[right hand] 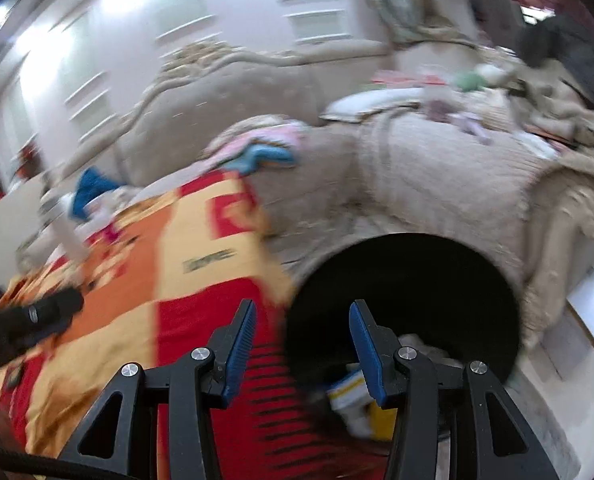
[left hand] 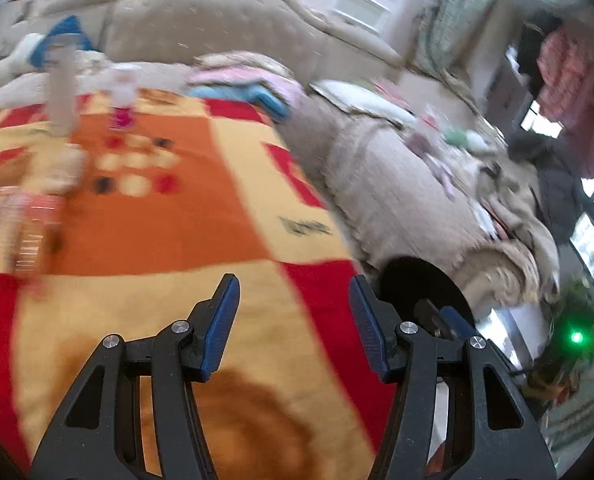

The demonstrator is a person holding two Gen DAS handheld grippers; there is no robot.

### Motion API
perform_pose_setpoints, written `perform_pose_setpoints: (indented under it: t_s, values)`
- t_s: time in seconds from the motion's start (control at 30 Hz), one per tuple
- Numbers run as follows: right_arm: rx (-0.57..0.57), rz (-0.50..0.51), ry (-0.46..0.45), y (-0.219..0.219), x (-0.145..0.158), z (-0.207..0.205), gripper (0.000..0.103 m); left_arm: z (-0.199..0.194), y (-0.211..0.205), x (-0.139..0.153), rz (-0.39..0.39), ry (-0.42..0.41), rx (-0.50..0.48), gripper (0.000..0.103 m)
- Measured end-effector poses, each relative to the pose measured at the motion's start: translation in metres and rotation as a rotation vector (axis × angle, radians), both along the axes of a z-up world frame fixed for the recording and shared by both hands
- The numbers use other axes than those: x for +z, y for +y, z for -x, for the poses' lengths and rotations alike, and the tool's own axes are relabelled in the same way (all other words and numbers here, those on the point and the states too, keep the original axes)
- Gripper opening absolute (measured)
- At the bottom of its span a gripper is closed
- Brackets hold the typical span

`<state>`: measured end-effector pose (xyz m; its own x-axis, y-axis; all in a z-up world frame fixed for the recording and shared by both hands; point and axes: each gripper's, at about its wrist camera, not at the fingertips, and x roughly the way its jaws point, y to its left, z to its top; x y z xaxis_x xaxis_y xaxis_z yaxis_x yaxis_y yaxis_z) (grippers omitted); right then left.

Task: Collect trash
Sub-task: 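Grasp the green cracker packet with the left tool while the right grasps the bibizan bread packet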

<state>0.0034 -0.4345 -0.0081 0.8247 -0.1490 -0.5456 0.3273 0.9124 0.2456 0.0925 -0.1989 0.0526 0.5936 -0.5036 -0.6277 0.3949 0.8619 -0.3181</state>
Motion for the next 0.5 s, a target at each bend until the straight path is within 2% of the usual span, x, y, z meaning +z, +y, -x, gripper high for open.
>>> perform_pose_setpoints:
  t_s: [0.07,0.17,0.23,0.3,0.4,0.5]
  values:
    - [0.092,0.014,-0.017,0.026,0.001,-0.006,0.047,-0.003,0.026,0.003,-0.03,-0.017,0.042,0.06]
    - [0.176,0.026,-0.006,0.052,0.001,-0.015,0.048,-0.008,0.086,-0.001,-0.11,-0.041,0.116,0.06]
    - [0.231,0.037,-0.007,0.065,0.004,-0.019,0.054,-0.01,0.12,-0.005,-0.151,-0.049,0.157,0.06]
    - [0.257,0.038,-0.006,0.076,0.005,-0.022,0.065,-0.012,0.168,-0.014,-0.181,-0.056,0.202,0.06]
    - [0.302,0.055,-0.006,0.094,0.007,-0.026,0.068,-0.025,0.235,-0.036,-0.25,-0.025,0.271,0.06]
    - [0.34,0.086,0.01,0.114,0.006,-0.033,0.068,-0.039,0.285,-0.048,-0.251,-0.002,0.297,0.06]
